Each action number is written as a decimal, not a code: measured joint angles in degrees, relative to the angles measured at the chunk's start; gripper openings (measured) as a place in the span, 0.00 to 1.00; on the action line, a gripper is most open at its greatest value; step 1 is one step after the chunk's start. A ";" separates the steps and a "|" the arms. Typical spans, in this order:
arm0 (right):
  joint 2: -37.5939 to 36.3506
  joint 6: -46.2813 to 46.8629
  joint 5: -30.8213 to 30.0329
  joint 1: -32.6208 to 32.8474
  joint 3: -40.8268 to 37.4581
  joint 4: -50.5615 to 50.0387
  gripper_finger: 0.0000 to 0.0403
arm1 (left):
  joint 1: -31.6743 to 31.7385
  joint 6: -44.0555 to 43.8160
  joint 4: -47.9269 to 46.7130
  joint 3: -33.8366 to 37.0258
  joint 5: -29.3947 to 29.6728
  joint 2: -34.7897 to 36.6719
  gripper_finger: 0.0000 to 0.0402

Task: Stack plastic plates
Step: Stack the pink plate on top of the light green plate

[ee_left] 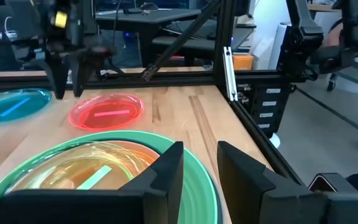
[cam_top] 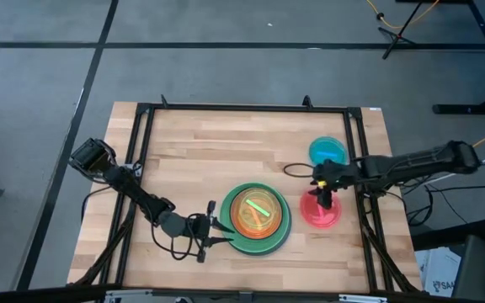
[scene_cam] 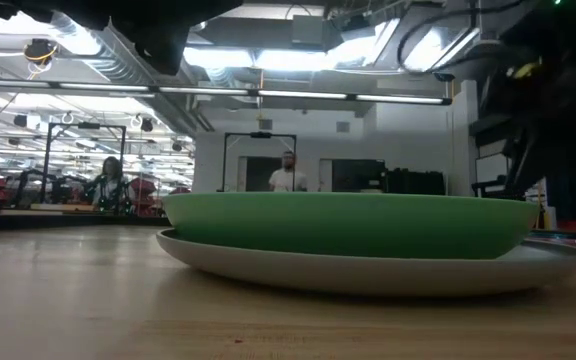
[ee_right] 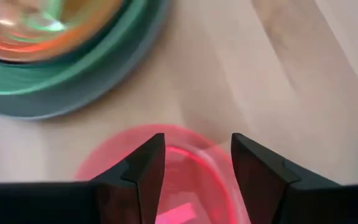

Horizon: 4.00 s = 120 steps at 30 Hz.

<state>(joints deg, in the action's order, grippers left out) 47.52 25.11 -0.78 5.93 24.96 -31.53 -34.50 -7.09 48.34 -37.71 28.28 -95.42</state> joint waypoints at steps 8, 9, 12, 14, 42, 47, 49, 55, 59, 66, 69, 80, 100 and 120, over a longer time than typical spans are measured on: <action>10.32 -2.03 -1.38 -4.22 1.70 -0.55 0.44 | 0.11 -0.09 -0.06 0.00 -0.04 0.00 0.23; 11.83 -3.68 0.56 -5.31 2.38 -0.90 0.44 | 0.11 -0.09 -0.07 0.00 -0.05 0.00 0.23; 16.60 -9.03 5.18 -8.81 5.81 -4.21 0.44 | 0.11 -0.09 -0.09 0.00 -0.03 0.00 0.23; 19.54 -12.41 6.47 -10.87 8.84 -6.92 0.44 | 0.11 -0.13 -0.23 0.00 -0.05 0.00 0.23; 40.70 -32.16 13.89 -16.52 16.93 -17.86 0.06 | 0.11 -1.51 -2.88 0.00 -0.49 -0.02 0.23; 40.88 -33.10 15.32 -16.37 19.13 -21.27 0.04 | -1.09 -1.38 -3.73 0.00 -0.49 0.53 0.23; 40.69 -33.10 15.74 -16.40 21.14 -22.80 0.02 | -1.57 -1.47 -5.23 0.02 -0.44 1.83 0.23; 37.68 -31.93 20.26 -15.33 27.25 -30.35 0.00 | -4.69 -1.79 -13.63 0.02 4.69 6.46 0.23; 35.10 -28.86 24.39 -13.60 31.12 -35.26 0.00 | -6.57 -1.77 -15.49 0.02 8.91 7.41 0.23; 33.09 -26.50 27.40 -10.22 36.96 -31.99 0.00 | -7.45 -1.51 -16.33 0.02 12.84 7.41 0.23; 33.10 -23.42 27.51 -9.50 37.30 -22.08 0.00 | -7.45 -1.53 -16.28 0.02 13.04 7.41 0.23; 35.49 -16.46 21.85 -9.63 37.17 -1.74 0.00 | -7.08 -2.77 -14.69 0.04 13.06 7.41 0.23; 44.49 -19.51 15.36 -9.70 37.19 4.77 0.00 | -6.80 -2.99 -15.69 0.04 12.58 7.41 0.23; 44.44 -19.53 14.66 -9.70 37.19 4.89 0.00 | -6.75 -2.95 -15.71 0.04 12.56 7.41 0.23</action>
<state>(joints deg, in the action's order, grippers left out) 91.96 5.58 13.88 -3.77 62.15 -26.63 -41.25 -10.04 32.62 -37.67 40.84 -88.01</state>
